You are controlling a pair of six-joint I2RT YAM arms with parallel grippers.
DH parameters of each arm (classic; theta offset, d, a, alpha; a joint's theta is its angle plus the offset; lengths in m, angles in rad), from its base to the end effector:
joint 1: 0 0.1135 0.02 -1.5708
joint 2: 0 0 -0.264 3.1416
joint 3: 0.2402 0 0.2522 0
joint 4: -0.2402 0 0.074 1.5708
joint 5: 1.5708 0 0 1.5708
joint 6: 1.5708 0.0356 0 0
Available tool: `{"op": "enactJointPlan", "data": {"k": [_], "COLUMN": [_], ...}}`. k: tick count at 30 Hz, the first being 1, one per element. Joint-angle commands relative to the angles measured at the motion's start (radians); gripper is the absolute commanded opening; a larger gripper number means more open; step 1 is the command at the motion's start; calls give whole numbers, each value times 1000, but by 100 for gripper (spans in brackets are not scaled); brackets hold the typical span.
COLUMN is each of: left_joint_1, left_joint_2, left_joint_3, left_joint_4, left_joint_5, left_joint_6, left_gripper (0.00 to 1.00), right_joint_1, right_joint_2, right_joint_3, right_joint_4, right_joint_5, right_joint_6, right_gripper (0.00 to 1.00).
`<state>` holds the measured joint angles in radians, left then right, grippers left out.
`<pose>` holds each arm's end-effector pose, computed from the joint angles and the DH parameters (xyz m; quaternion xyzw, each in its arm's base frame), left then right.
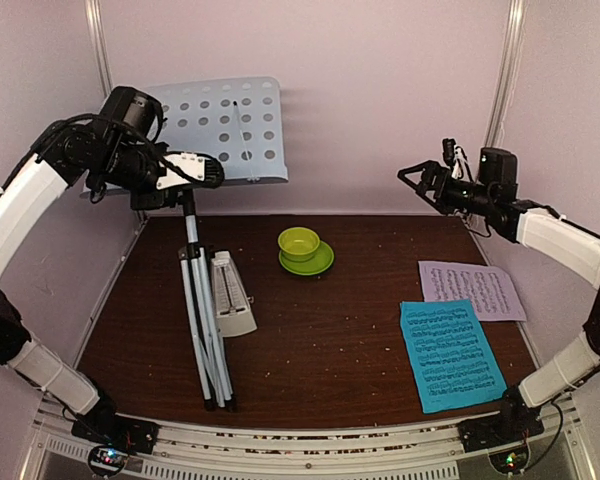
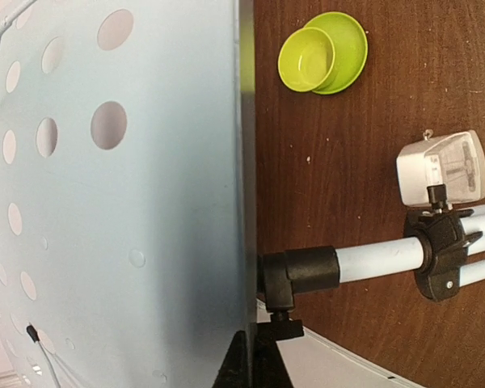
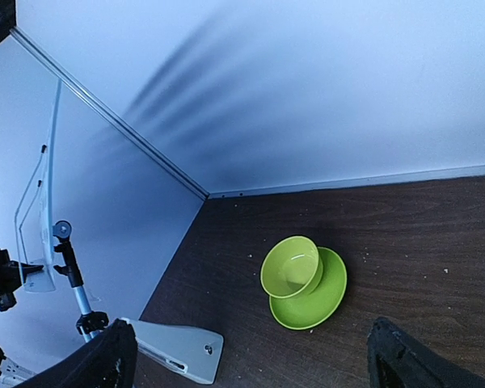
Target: Set up the instrument practice props
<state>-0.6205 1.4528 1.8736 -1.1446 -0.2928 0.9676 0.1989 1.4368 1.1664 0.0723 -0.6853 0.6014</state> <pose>0.2248 -0.1480 0.4589 0.6012 0.6750 0.2012 0.3775 0.3253 0.0886 0.3475 -0.0630 0.7565 0.4719 0.4485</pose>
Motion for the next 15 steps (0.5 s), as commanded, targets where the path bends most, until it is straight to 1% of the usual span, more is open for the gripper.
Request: {"op": "enactJointPlan", "data": {"k": [1,3,7,9,11,13,15], "left_joint_1": [-95,-139,-234,-274,-305,-332,-360], "left_joint_2": [-77,-88,-104,-107,-106,-100,-89], "left_joint_3": [78,80,95,97,97,98,104], "left_joint_4": [328,368,443,491,539,579,620], "left_joint_5": [-172,-185,-171,-155,-132,-108,-87], "left_joint_6": [133,159,186,189,188,189,192], "left_gripper": [0,0,0,0,0,0,0], "right_joint_1": [-6,-30,-55,-55,-55,-55,-48], "right_joint_2": [-79,-111,-181,-211,-213,-191,-158], "right_joint_3": [23,7,-64,-103,-105,-82,-76], "right_joint_4": [-87,-73,4,65,74,53,78], "right_joint_5": [72,77,127,80,10,-68,-139], "right_joint_6": [-184,-208,-198,-201,-195,-155,-74], "right_gripper": [100,100,100,100,100,100,100]}}
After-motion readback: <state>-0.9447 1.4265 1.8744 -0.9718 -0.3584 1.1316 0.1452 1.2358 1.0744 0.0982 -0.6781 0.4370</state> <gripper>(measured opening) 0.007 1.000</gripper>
